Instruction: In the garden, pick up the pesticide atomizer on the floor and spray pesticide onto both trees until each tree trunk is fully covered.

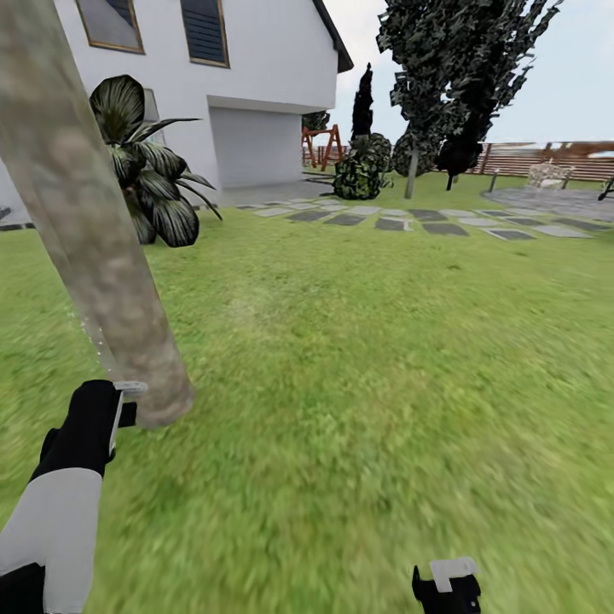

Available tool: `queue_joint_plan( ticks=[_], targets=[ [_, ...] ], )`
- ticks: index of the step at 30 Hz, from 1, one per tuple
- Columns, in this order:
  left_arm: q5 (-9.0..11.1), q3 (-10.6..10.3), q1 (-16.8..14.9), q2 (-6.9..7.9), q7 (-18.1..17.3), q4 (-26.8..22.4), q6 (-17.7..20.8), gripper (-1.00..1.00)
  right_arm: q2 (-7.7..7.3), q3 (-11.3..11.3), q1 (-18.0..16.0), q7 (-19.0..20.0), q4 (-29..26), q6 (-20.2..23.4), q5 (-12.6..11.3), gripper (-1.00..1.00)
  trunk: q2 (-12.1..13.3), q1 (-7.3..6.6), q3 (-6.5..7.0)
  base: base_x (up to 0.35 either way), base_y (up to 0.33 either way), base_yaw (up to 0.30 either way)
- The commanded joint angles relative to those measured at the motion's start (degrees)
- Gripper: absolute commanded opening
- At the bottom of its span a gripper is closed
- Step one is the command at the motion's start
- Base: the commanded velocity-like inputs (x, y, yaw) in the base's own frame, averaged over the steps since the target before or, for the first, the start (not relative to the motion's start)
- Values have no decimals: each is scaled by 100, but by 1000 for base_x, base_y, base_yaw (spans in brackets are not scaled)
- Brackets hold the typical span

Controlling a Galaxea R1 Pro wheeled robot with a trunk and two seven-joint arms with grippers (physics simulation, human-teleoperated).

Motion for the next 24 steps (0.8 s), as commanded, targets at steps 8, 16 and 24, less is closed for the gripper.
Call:
queue_joint_plan(
  ticks=[8, 16, 24],
  targets=[
    [-17, 5, -46, -11, -7, -4, 26, -100, 3, -44, -4, -19, 3, -17, 62, 100, -2, 2, -5, 94, -2, 277],
    [-18, 1, -131, -45, 3, -5, 26, -100, 0, -44, -4, -19, 3, -15, 58, 100, -2, 2, -5, 1, 0, 195],
    [-7, -2, -99, -60, 3, -11, 26, -100, -6, -45, -4, -19, 3, -14, 58, 100, -2, 2, -5, 164, -167, 3]
  ],
)
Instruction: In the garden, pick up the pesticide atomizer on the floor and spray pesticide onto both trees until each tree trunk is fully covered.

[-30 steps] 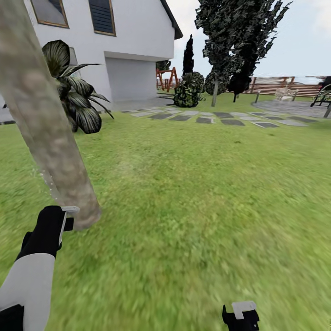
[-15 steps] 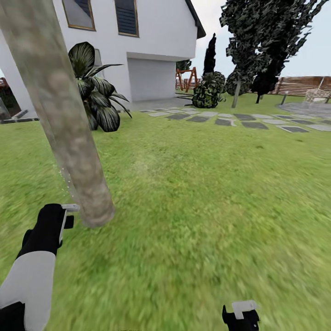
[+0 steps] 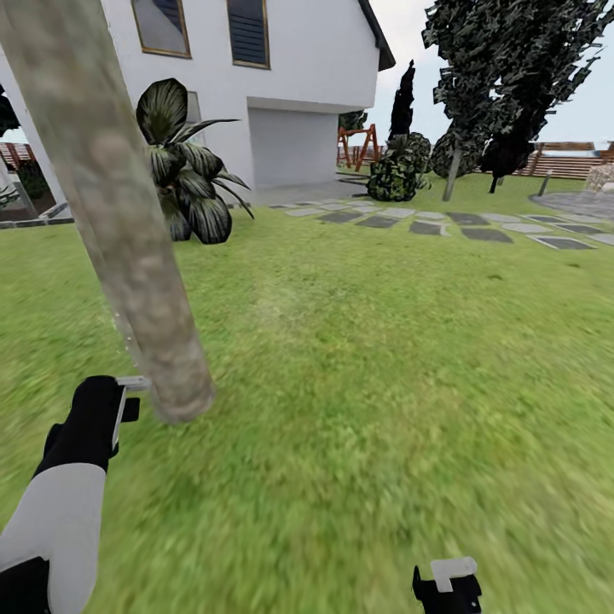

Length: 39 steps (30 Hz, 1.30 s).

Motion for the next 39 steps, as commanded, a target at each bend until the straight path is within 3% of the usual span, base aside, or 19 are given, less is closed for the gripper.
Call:
queue_joint_plan(
  ticks=[1, 18, 26, 31, 35, 39],
  targets=[
    [-14, 5, -4, -1, -12, -6, 22, -100, 3, -44, -4, -18, 6, -17, 59, 100, -2, 1, -5, 187, -216, 0],
    [2, 14, 1, -2, -15, -6, 22, -100, 3, -43, -4, -18, 6, -19, 60, 100, -2, 1, -5, 248, -133, 44],
    [-13, 1, -3, 9, -15, -13, 22, -100, 3, -43, -4, -18, 6, -19, 60, 100, -2, 1, -5, -107, -207, 183],
    [-29, 33, -55, 227, 0, 38, 16, -100, 3, -43, -4, -18, 6, -16, 61, 100, -2, 1, -5, -8, -7, 3],
    [-15, 21, -239, 46, 62, 100, 22, -100, 3, -43, -4, -18, 6, -19, 61, 100, -2, 1, -5, 0, 0, 0],
    [-9, 17, -506, 16, 266, 108, 33, -100, 3, -43, -4, -18, 6, -19, 58, 100, -2, 1, -5, 0, 0, 0]
  ],
)
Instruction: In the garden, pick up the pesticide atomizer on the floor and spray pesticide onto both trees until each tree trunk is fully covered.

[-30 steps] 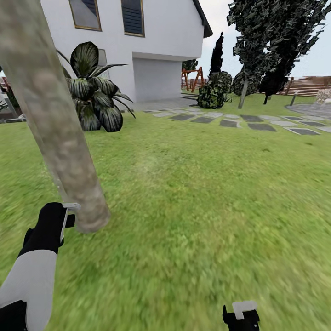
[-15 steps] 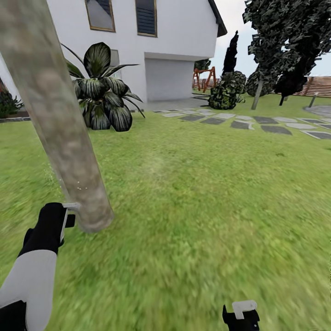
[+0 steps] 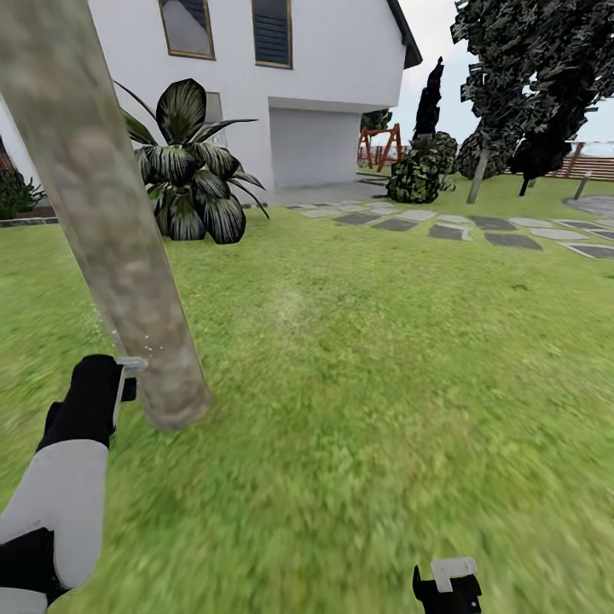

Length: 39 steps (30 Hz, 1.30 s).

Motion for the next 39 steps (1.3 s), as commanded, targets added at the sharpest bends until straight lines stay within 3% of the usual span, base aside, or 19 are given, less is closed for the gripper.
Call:
queue_joint_plan(
  ticks=[1, 2, 4, 8, 12, 13, 16, 17, 20, 24, 30, 39],
  targets=[
    [24, 6, -29, 27, 22, -6, 36, -100, 3, -44, -4, -20, 5, -17, 60, 100, -2, -1, -5, 0, 0, 0],
    [22, 16, -48, 56, 27, -8, 49, -100, 3, -44, -4, -20, 5, -17, 61, 100, -2, -1, -5, 0, 0, 0],
    [21, 51, -147, 336, 34, -5, 67, -100, 3, -44, -4, -20, 5, -15, 60, 100, -2, -1, -5, 0, 0, 0],
    [20, 75, -170, 498, 35, -3, 70, -100, 3, -44, -4, -20, 5, -15, 60, 100, -2, -1, -5, 0, 0, 0],
    [39, 44, -197, 399, 36, -2, 75, -100, 3, -44, -4, -20, 5, -17, 62, 100, -2, -1, -5, 0, 0, 0],
    [38, 22, -338, 127, 36, 27, 78, -100, 3, -44, -4, -20, 5, -14, 61, 100, -2, -1, -5, 0, 0, 0],
    [31, 6, -444, 6, 36, 46, 82, -100, 3, -44, -4, -20, 5, -14, 60, 100, -2, -1, -5, 0, 0, 0],
    [30, 16, -498, 26, 36, 57, 85, -100, 3, -44, -4, -20, 5, -14, 60, 100, -2, -1, -5, 0, 0, 0],
    [26, 54, -644, 366, 37, 76, 89, -100, 3, -44, -4, -20, 5, -15, 60, 100, -2, -1, -5, 0, 0, 0],
    [27, 61, -657, 541, 37, 70, 96, -100, 3, -44, -4, -20, 5, -16, 60, 100, -2, -1, -5, 0, 0, 0],
    [13, -21, -579, 493, 36, -25, 96, -100, 3, -45, -4, -20, 5, -16, 60, 100, -2, -1, -5, 2, -8, 0],
    [15, -3, -575, 475, 36, -29, 96, -100, 3, -44, -4, -20, 5, -14, 60, 100, -2, -1, -5, 64, -239, 0]
  ],
)
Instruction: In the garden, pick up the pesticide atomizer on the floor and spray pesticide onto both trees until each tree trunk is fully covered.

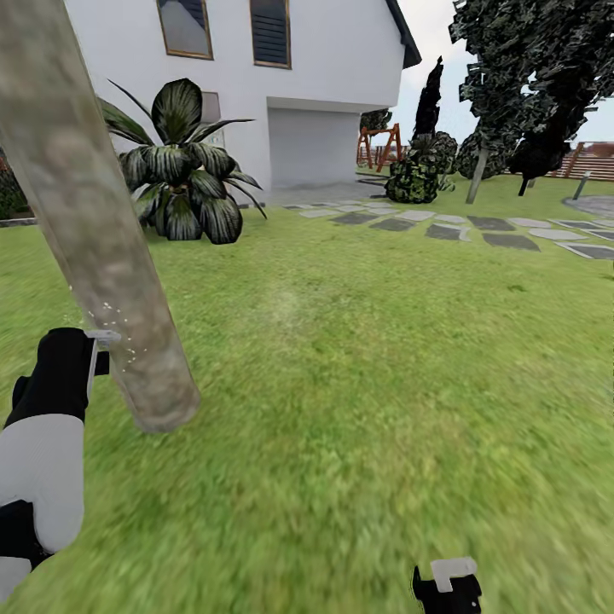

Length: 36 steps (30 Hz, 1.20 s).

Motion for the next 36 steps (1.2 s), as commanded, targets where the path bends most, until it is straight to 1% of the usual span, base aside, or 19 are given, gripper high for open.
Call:
queue_joint_plan(
  ticks=[1, 10, 13, 15, 17, 19, 21, 22, 24, 26, 29, 32, 34, 35, 36],
  targets=[
    [15, 3, -5, -5, 16, -5, 22, -100, 3, -44, -4, -17, 6, -15, 60, 100, -2, -1, -5, 11, -273, 0],
    [20, 21, 0, 4, 16, -5, 22, -100, 3, -44, -4, -17, 6, -18, 60, 100, -2, -1, -5, 2, -277, 2],
    [17, 54, 13, 38, 16, 0, 22, -100, 3, -44, -4, -17, 6, -19, 60, 100, -2, -1, -5, 0, -278, 141],
    [12, 143, 195, 93, 16, 3, 17, -100, 3, -44, -4, -17, 6, -19, 62, 100, -2, -1, -5, 0, -278, 258],
    [11, 183, 364, 102, 15, 4, 15, -100, 3, -44, -4, -17, 6, -19, 62, 100, -2, -1, -5, 13, -278, 272],
    [23, 186, 542, 59, 10, 4, 14, -100, 7, -44, -4, -17, 6, -19, 63, 100, -2, -1, -5, 60, -278, 276],
    [51, 179, 613, 18, 4, 17, 14, -100, 10, -44, -4, -17, 6, -19, 65, 100, -2, -1, -5, 93, -278, 235],
    [54, 172, 652, -242, 3, 12, 7, -100, 10, -44, -4, -17, 6, -19, 61, 100, -2, -1, -5, 146, -265, 43],
    [52, 174, 659, -344, 6, 4, 6, -100, 9, -44, -4, -17, 6, -19, 60, 100, -2, -1, -5, 153, -263, 23],
    [46, 206, 662, -381, 7, -2, 5, -100, 7, -44, -4, -17, 3, -19, 60, 100, -2, -1, -5, 159, -260, 7],
    [27, 284, 665, -260, 8, -76, 2, -100, 5, -44, -4, -17, 3, -19, 60, 100, -2, -1, -5, 158, -260, 1],
    [14, 345, 671, -88, 8, -171, -1, -100, 5, -44, -4, -17, 5, -19, 60, 100, -2, -1, -5, 104, -264, 0],
    [10, 357, 692, -17, 8, -199, -3, -100, 9, -44, -4, -17, 6, -19, 66, 100, -2, -1, -5, 28, -273, 30],
    [11, 361, 760, 3, 8, -217, -4, -100, 10, -44, -4, -17, 6, -19, 68, 100, -2, -1, -5, 13, -276, 175],
    [26, 550, 893, 9, 17, -269, -34, -100, 14, -43, -4, -17, 6, -19, 68, 100, -2, -1, -5, 172, -227, 260]
  ],
)
